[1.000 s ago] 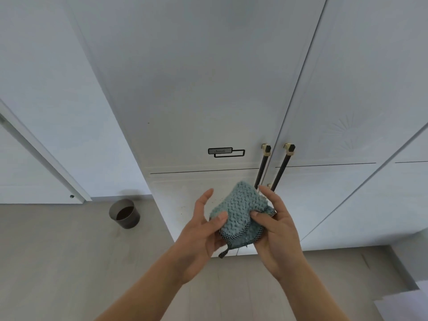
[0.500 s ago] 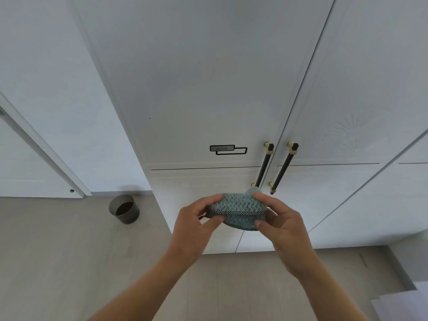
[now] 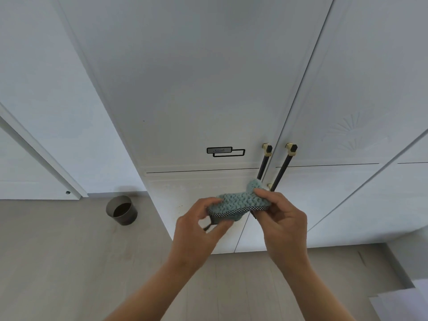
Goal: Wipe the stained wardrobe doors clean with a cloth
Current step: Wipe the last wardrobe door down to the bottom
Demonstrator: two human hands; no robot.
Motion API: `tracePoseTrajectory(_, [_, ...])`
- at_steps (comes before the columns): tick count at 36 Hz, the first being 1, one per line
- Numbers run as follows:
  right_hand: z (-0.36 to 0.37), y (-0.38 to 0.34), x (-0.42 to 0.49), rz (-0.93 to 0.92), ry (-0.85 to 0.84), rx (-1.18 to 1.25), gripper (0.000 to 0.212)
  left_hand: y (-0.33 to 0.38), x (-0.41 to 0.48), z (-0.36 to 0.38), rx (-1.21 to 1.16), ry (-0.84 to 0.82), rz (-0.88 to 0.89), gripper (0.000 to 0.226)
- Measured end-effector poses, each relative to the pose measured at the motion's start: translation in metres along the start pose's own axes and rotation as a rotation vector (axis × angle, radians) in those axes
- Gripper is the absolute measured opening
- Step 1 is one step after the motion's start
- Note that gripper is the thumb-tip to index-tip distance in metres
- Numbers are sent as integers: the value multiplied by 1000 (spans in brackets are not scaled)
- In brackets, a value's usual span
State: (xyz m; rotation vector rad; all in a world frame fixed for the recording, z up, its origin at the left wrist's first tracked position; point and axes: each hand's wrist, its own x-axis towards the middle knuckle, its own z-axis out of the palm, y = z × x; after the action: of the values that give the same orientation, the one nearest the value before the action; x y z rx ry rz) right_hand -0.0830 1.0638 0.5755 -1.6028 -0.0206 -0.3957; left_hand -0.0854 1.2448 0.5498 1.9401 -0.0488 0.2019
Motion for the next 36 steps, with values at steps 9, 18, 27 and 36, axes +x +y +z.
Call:
tracePoseTrajectory(9, [3,0,5,224,-97,70,43,-2,9,-4,-798,-123,-372,49])
tracePoseTrajectory(18, [-9,1,15,-287,-242,-574,35,8,25,-25,-8,-17,62,38])
tracePoseTrajectory(27, [-3,-7,28,-408,-352,-650,53,16,35,-19,219,184,297,42])
tracePoseTrajectory(36, [-2,10,12,-94,-327,-465,53,-6,32,-20,359,175,443,35])
